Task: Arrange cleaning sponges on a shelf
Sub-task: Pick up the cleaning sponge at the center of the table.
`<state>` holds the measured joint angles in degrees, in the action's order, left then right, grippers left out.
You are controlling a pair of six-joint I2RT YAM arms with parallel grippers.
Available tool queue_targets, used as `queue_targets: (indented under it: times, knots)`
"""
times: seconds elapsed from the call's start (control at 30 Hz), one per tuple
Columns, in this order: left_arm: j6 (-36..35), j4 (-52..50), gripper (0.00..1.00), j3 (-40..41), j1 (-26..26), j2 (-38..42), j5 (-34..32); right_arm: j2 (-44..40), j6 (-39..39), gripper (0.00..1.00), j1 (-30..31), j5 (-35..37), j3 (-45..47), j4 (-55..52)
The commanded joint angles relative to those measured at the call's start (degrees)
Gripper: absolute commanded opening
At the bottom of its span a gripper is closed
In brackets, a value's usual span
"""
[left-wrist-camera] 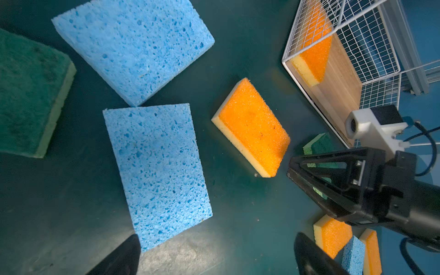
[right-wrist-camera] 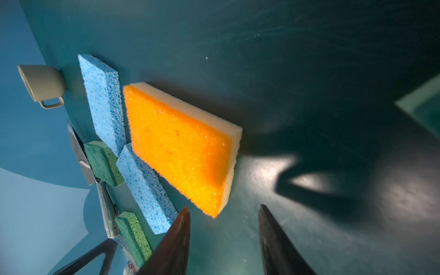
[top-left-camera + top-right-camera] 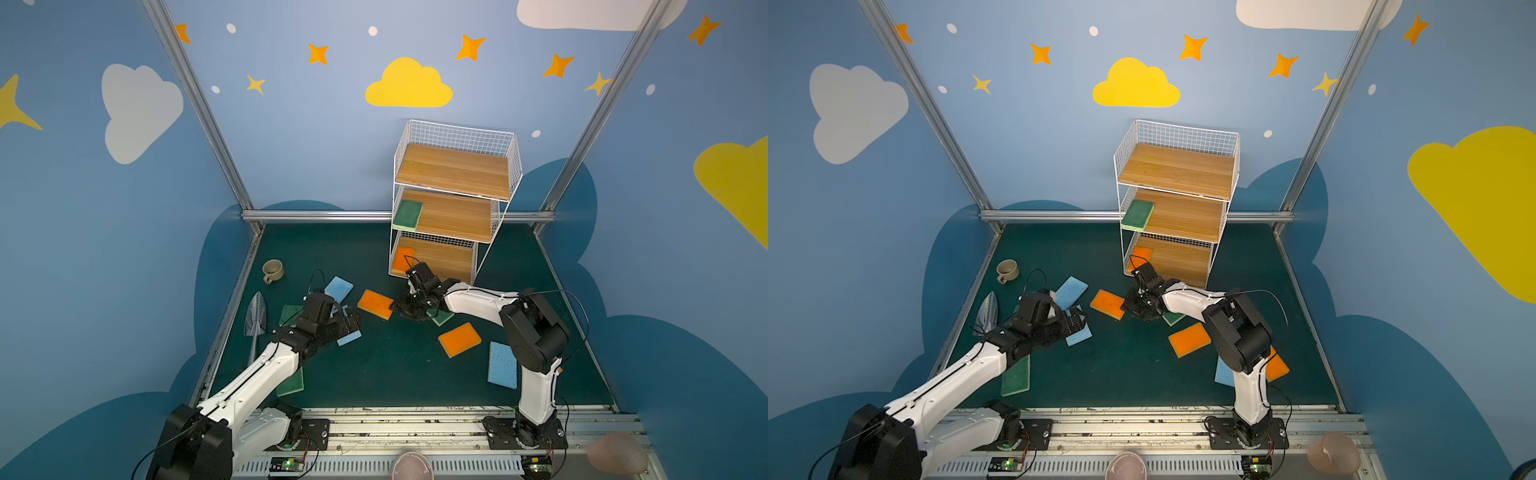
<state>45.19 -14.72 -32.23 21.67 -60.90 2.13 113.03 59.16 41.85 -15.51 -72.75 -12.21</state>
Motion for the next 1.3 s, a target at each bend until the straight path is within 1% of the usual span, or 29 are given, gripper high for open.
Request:
queue_targets:
  times: [0.0,0.13,0.3,0.53,0.73,0.8,0.87,0.9,1.0,1.1,1.2,1.27]
  knots:
    - [-0.9,-1.0,0.99,0.3,-0.4,0.5,-0.1,1.8,0.9,0.45,0.4,0.4,-1.9,0.6]
    - [-0.8,-1.5,1.00,0.2,-0.5,0.8,-0.2,3.4,1.1,0.39,0.4,0.5,-2.7,1.0]
    - [-0.8,-2.6,0.99,-0.1,-0.9,1.8,-0.4,5.4,1.2,0.27,0.2,0.4,-3.3,1.6]
    - [-2.3,-4.7,0.99,-1.1,-1.0,4.2,0.6,5.6,-0.1,0.01,-0.3,0.5,-3.2,1.8]
    - [-5.1,-2.7,0.97,-1.2,-1.0,7.2,5.4,1.2,-4.1,0.00,-1.5,-0.7,-0.6,1.3]
    - [-6.4,-1.9,0.91,-1.9,-1.0,6.9,7.6,-1.7,-7.2,0.00,-2.2,-1.6,0.9,0.4]
    - [-7.5,-0.9,0.80,-2.7,-1.1,5.6,10.0,-4.3,-10.7,0.00,-2.9,-2.8,1.7,-1.5]
    - [-7.9,-0.6,0.72,-3.4,-1.0,4.4,10.8,-5.7,-13.1,0.00,-3.2,-4.2,2.1,-2.4]
    - [-8.4,1.4,0.58,-4.6,-1.0,0.2,16.1,-9.1,-20.5,0.00,-4.1,-7.5,1.9,-8.0]
    - [-8.4,6.1,0.49,-5.3,0.2,-4.7,21.2,-12.2,-27.5,0.00,-4.5,-8.6,2.1,-14.3]
    - [-9.8,6.7,0.43,-8.5,4.0,-9.5,20.5,-15.4,-32.0,0.00,-4.7,-7.7,3.5,-18.5]
    - [-10.1,6.8,0.42,-10.2,6.0,-12.3,19.8,-17.3,-33.0,0.00,-5.1,-7.1,4.9,-19.6]
